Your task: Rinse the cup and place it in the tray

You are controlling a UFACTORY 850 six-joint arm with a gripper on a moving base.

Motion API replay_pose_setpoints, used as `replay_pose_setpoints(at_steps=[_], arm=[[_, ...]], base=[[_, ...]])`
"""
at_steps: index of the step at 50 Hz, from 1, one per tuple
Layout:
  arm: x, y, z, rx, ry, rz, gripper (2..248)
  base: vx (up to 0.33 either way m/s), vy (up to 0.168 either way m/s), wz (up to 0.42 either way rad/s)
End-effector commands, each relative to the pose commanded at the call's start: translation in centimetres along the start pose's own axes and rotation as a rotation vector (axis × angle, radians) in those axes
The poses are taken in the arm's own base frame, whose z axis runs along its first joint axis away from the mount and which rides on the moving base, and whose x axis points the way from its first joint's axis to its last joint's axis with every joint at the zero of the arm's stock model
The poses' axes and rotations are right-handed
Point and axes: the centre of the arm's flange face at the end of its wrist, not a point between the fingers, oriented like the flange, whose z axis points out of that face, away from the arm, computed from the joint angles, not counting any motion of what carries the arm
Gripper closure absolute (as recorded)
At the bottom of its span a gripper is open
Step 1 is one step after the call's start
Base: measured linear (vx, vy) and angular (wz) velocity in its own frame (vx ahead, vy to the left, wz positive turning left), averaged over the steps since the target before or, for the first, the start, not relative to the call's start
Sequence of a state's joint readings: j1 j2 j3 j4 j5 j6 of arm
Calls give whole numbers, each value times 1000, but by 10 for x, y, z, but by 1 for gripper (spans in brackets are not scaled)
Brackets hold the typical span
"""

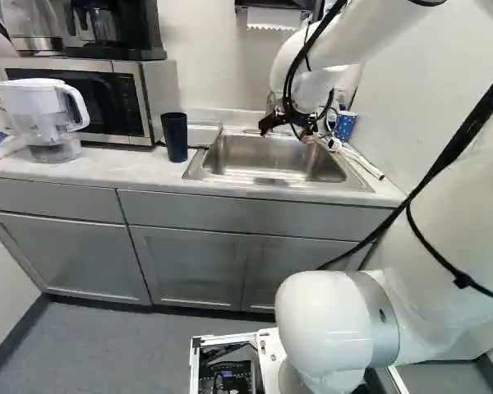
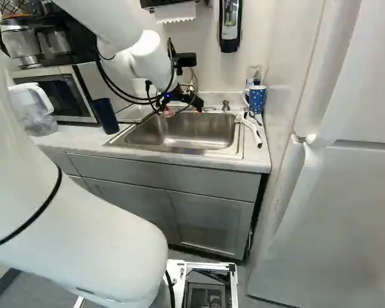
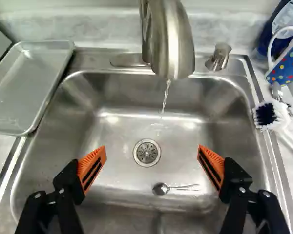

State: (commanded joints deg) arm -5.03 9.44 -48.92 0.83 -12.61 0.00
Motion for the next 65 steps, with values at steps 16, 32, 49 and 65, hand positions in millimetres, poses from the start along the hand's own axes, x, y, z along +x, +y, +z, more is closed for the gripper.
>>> replay_pose_setpoints(at_steps=[16, 32, 49, 65], arm=[[36, 8, 19, -7, 159, 51, 3], [73, 12, 38, -16, 325, 62, 3], [104, 2, 59, -2, 422, 46, 3], [126, -17, 77, 24, 472, 7, 3]], base=[[0, 0, 0], [0, 0, 0], [0, 0, 0], [0, 0, 0]])
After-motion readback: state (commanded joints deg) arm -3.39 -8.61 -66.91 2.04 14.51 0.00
